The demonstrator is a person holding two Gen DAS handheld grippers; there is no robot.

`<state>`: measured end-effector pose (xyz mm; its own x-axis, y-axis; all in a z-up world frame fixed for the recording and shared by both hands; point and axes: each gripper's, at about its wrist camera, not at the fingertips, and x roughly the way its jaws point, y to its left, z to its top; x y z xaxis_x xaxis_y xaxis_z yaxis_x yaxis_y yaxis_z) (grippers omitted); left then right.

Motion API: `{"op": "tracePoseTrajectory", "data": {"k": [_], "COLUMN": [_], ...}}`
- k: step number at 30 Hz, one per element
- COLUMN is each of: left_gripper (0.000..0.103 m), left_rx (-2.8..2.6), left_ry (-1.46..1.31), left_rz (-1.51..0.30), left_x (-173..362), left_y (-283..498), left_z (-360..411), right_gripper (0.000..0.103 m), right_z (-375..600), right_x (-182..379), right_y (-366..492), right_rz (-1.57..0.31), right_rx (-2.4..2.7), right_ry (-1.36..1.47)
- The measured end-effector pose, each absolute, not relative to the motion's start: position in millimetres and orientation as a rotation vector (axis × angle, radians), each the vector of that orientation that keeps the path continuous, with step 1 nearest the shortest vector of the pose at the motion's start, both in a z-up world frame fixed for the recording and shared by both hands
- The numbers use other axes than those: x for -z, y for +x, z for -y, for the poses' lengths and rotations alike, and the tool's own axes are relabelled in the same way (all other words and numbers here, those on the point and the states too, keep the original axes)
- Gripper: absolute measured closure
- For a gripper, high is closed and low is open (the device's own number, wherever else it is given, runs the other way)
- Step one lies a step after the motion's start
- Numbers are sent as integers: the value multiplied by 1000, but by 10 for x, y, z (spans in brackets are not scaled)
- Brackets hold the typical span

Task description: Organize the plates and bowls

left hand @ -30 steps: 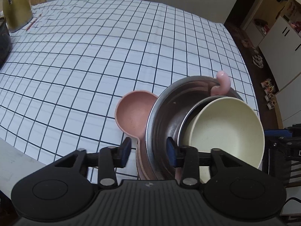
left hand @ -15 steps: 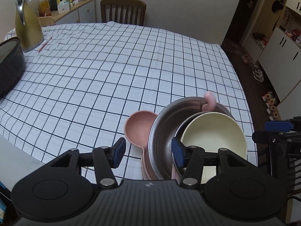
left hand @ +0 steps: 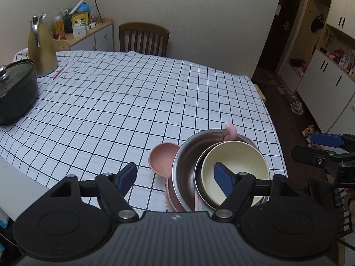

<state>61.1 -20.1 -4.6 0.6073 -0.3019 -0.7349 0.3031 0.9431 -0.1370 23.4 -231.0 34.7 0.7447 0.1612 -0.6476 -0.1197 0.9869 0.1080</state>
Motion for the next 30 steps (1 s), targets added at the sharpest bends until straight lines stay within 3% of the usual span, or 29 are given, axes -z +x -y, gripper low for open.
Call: {"op": "tracePoseTrajectory", "data": {"k": [4, 8, 30], "left_gripper": [17, 0, 0], "left_rx": [353, 353, 334], "left_ry": [-23, -37, -59], "left_rz": [-817, -795, -774], "left_x": [-12, -37, -75], "left_y": [463, 309, -386], "left_z": [137, 68, -221], "right_gripper": [2, 0, 0], "right_z": [2277, 2214, 1802], "right_x": [-384, -389, -448], "right_y": [80, -66, -703], "right_rz": [-661, -632, -492], "right_rx": [-147, -126, -111], "right_ry": [66, 63, -7]}}
